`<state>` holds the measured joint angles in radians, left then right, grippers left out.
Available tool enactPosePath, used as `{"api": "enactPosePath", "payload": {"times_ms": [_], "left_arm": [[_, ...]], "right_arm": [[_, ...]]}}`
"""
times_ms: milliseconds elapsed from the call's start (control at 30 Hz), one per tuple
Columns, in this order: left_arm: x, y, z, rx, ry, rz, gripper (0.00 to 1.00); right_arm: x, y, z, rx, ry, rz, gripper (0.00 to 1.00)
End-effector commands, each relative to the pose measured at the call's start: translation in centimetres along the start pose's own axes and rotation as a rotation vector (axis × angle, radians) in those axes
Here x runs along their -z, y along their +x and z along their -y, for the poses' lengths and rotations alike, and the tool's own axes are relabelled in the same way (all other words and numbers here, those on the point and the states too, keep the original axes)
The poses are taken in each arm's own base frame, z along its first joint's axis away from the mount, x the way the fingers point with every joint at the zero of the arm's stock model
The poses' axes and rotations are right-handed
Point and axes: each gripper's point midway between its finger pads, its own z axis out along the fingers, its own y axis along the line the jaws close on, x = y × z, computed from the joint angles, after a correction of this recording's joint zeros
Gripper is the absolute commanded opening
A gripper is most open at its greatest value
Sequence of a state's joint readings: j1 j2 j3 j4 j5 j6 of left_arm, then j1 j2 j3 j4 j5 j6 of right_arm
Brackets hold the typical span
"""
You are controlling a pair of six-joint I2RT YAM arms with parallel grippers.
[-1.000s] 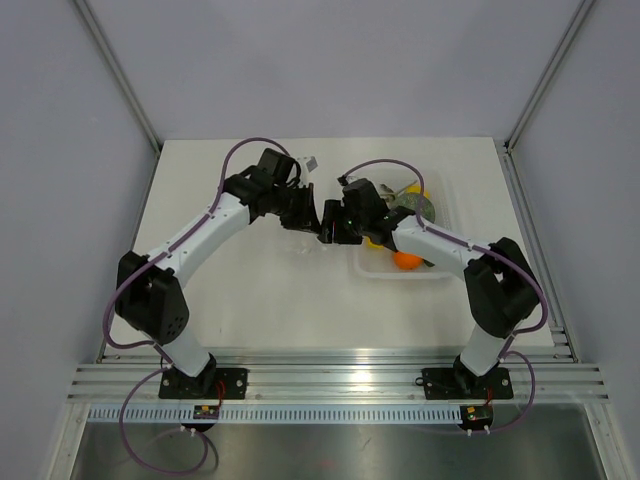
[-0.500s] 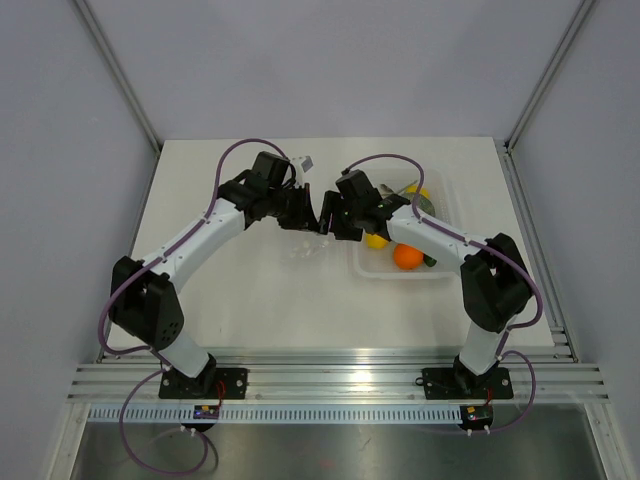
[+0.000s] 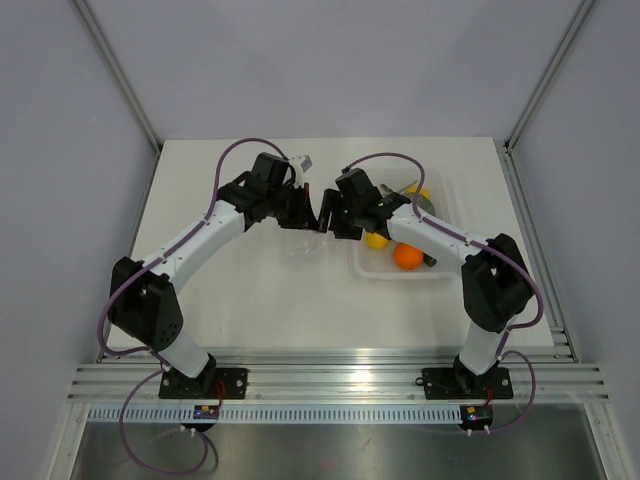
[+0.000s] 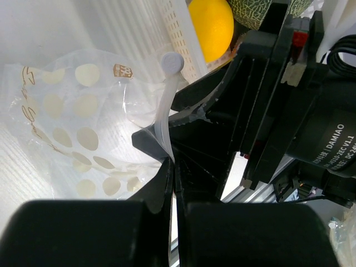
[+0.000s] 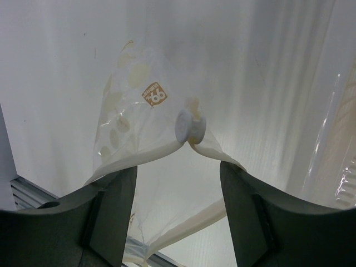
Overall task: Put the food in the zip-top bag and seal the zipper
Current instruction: Open the zipper of the food storage bag at the center of the board.
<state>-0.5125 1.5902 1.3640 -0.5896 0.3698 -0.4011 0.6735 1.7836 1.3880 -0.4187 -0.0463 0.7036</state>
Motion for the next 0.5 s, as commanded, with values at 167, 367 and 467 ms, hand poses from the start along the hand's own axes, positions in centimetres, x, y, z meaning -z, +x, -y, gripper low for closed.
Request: {"api": "enactPosePath", "payload": {"times_ms": [167,367,467], "left_arm": [[-0.6,0.4,0.4,0.028,-0.009,-0.001,0.00],[-1.2,0.4,0.5,0.023,-0.011,-0.012,0.00],[-2.0,0.9,0.4,0.019,-0.024,-0.032,0.00]], "right_arm": [[3.4,-4.8,-4.5,-0.016,-0.119,0.141,0.67],[3.4,-4.5,-4.4,-0.008,-0.127,0.135,0.67],[3.8,-4.7,-4.7,-0.018,-0.137,0.142,0.67]]}}
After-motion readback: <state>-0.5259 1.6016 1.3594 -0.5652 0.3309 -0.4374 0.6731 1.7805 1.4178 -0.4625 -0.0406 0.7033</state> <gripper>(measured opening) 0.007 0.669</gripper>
